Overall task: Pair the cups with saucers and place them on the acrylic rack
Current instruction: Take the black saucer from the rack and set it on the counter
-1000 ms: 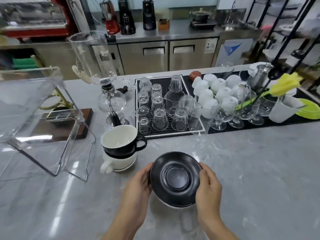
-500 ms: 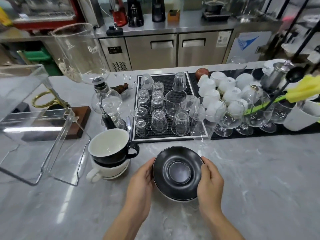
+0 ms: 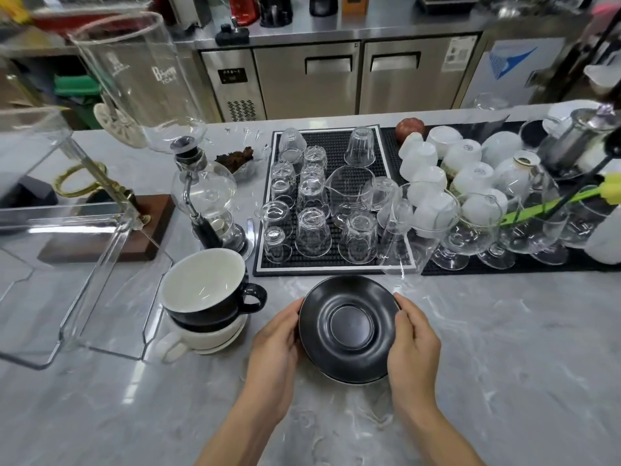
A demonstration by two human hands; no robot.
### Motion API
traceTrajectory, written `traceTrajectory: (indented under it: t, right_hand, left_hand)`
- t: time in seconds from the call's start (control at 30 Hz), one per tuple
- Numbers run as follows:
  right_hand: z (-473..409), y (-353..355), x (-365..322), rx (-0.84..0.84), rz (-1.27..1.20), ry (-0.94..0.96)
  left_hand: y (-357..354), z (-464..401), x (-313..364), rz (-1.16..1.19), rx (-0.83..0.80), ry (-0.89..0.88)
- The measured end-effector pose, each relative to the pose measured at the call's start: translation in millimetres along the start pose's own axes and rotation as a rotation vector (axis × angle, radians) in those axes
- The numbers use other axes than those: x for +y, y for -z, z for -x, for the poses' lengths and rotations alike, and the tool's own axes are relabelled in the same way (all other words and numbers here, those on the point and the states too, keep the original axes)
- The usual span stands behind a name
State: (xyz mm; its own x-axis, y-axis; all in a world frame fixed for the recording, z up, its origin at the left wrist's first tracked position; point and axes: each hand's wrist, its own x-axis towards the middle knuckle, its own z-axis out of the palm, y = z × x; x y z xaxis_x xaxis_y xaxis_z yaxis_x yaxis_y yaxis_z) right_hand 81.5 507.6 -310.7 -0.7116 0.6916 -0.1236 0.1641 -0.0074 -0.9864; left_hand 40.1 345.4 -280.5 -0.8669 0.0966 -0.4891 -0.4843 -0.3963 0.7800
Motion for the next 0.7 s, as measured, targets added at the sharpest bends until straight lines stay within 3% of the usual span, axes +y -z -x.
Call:
traceTrajectory:
  t: [0.37, 0.7]
  right_hand:
    - [0, -7, 3, -0.05, 0.053, 0.052]
    - [-12, 12, 0, -0.207, 0.269, 0.231]
  left_hand:
    - [13, -6, -9, 0.022, 0.018, -0.068]
    - [14, 4, -16, -0.329, 0.15, -0.334]
